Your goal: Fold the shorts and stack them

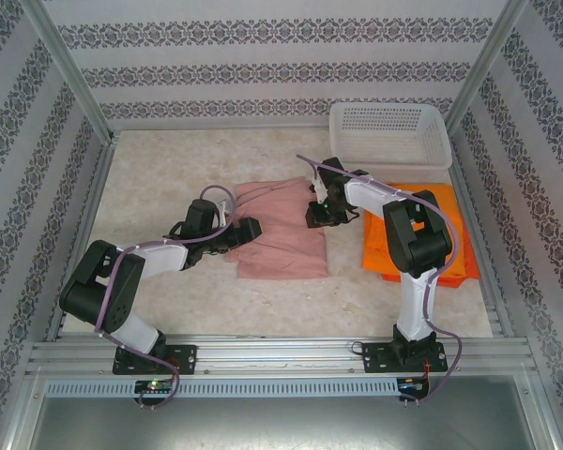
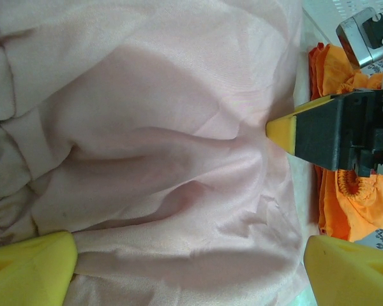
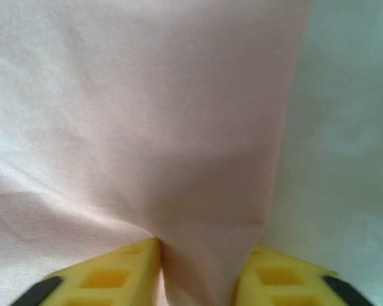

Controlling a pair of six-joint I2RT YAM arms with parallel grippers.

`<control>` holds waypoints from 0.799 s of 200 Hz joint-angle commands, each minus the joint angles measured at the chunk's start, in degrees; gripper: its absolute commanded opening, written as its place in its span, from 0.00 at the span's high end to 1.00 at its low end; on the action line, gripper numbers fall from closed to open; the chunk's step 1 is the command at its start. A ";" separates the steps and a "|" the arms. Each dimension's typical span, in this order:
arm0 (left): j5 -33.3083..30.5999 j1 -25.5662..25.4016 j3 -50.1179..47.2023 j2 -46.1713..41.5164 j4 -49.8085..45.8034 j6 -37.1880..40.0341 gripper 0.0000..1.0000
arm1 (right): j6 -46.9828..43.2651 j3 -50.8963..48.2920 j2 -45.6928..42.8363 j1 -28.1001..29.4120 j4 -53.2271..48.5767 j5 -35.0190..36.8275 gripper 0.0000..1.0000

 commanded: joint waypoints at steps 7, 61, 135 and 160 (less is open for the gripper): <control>-1.54 0.12 -1.80 -0.74 -5.14 -0.99 0.07 | 0.09 1.52 2.00 2.43 -1.72 3.71 0.79; -3.98 0.07 -2.08 -7.79 -8.15 0.25 0.04 | -1.20 3.86 -1.53 3.92 -4.71 10.86 0.99; -5.31 0.18 -0.53 -15.62 -9.65 0.72 0.01 | -0.65 3.31 -3.67 5.08 -4.44 9.81 1.00; -5.26 0.16 1.62 -14.72 -9.96 1.01 0.00 | -0.45 3.04 -3.02 5.33 -4.39 9.17 1.00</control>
